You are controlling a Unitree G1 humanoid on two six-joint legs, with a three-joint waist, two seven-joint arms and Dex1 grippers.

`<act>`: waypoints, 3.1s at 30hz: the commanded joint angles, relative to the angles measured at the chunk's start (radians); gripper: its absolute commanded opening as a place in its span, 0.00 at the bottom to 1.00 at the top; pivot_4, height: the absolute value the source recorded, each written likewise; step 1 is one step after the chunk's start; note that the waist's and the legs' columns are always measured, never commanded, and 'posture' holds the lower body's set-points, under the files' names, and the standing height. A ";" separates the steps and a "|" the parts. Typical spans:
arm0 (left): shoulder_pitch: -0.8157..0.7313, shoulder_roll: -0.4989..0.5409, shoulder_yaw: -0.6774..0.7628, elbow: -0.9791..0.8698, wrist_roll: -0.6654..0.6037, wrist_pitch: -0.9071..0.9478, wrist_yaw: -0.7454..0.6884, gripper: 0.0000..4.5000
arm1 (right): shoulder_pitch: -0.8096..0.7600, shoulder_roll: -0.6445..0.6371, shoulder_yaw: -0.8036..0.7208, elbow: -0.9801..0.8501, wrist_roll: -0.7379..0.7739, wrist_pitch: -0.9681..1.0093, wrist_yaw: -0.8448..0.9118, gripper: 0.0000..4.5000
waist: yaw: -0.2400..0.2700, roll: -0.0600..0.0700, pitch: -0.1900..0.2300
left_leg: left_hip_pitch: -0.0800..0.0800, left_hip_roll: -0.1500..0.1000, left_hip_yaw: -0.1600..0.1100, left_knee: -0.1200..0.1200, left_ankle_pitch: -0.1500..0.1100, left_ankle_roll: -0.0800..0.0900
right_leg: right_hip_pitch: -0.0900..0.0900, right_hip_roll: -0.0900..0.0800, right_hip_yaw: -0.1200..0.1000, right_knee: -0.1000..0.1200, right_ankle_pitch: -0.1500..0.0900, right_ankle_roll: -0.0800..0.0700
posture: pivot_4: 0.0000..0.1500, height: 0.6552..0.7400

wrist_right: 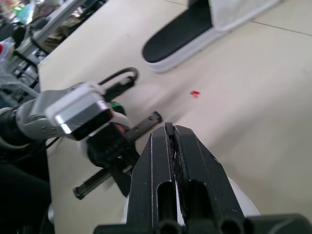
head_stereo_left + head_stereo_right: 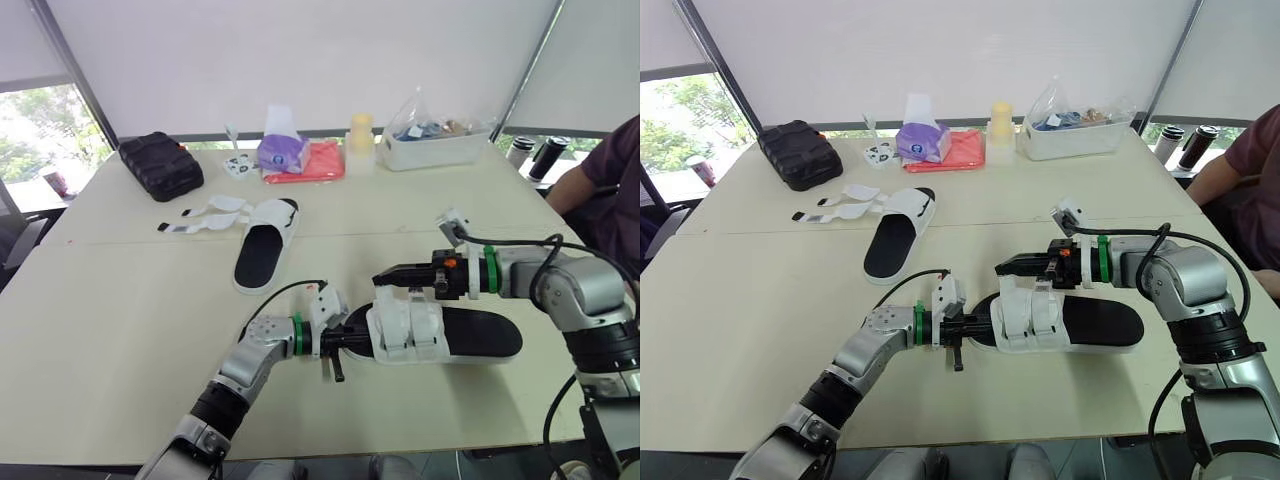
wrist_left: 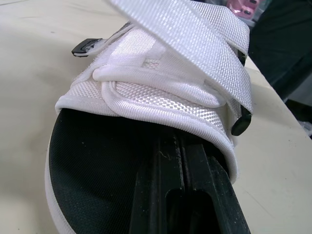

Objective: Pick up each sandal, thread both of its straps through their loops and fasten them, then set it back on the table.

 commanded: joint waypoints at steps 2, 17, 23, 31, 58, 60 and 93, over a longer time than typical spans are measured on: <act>0.022 0.012 -0.017 0.083 0.072 0.022 0.044 0.00 | -0.014 0.004 -0.039 0.010 -0.026 -0.020 -0.015 0.01 | 0.000 0.000 0.000 | 0.000 0.000 0.000 0.000 0.000 0.000 | 0.000 0.000 0.000 0.000 0.000 0.000 | 1.00 1.00; 0.020 0.007 -0.014 0.090 0.069 0.021 0.047 0.00 | 0.070 -0.063 0.157 0.039 -0.328 -0.233 0.026 0.01 | 0.001 0.000 0.000 | 0.001 0.000 0.000 0.000 0.000 0.000 | 0.002 0.000 0.000 0.000 0.000 0.000 | 1.00 1.00; 0.016 0.006 -0.011 0.094 0.070 0.021 0.053 0.00 | 0.065 -0.046 0.147 0.071 -0.364 -0.293 0.024 0.07 | 0.001 0.000 0.000 | 0.002 0.000 0.000 0.000 0.001 -0.001 | 0.002 0.000 0.000 0.000 0.000 0.000 | 1.00 1.00; 0.017 0.008 -0.011 0.092 0.073 0.014 0.057 0.00 | 0.037 -0.019 -0.027 0.064 -0.282 -0.228 -0.029 0.90 | 0.002 0.000 0.000 | 0.001 0.000 -0.001 0.000 0.001 -0.001 | 0.002 0.000 0.000 0.000 0.000 0.000 | 1.00 1.00; 0.114 0.246 0.332 -0.566 -0.192 0.347 0.204 0.00 | 0.487 0.026 -0.523 -0.258 0.279 0.421 -0.175 0.99 | -0.023 0.001 0.003 | -0.016 0.000 0.003 -0.001 0.004 -0.007 | -0.020 0.000 0.004 0.006 0.001 -0.001 | 1.00 1.00; 0.121 0.273 0.339 -0.601 -0.223 0.389 0.194 0.00 | 0.480 0.048 -0.523 -0.244 0.301 0.435 -0.189 0.99 | -0.025 0.002 0.003 | -0.017 0.000 0.003 -0.001 0.004 -0.007 | -0.021 0.000 0.004 0.006 0.001 -0.002 | 1.00 1.00; 0.038 0.377 0.251 -0.590 -0.180 0.345 0.089 0.00 | 0.127 0.450 -0.735 -0.120 0.362 0.086 -0.835 0.01 | -0.029 0.003 0.003 | -0.017 0.001 0.004 -0.001 0.006 -0.009 | -0.025 0.001 0.005 0.011 0.001 -0.002 | 1.00 1.00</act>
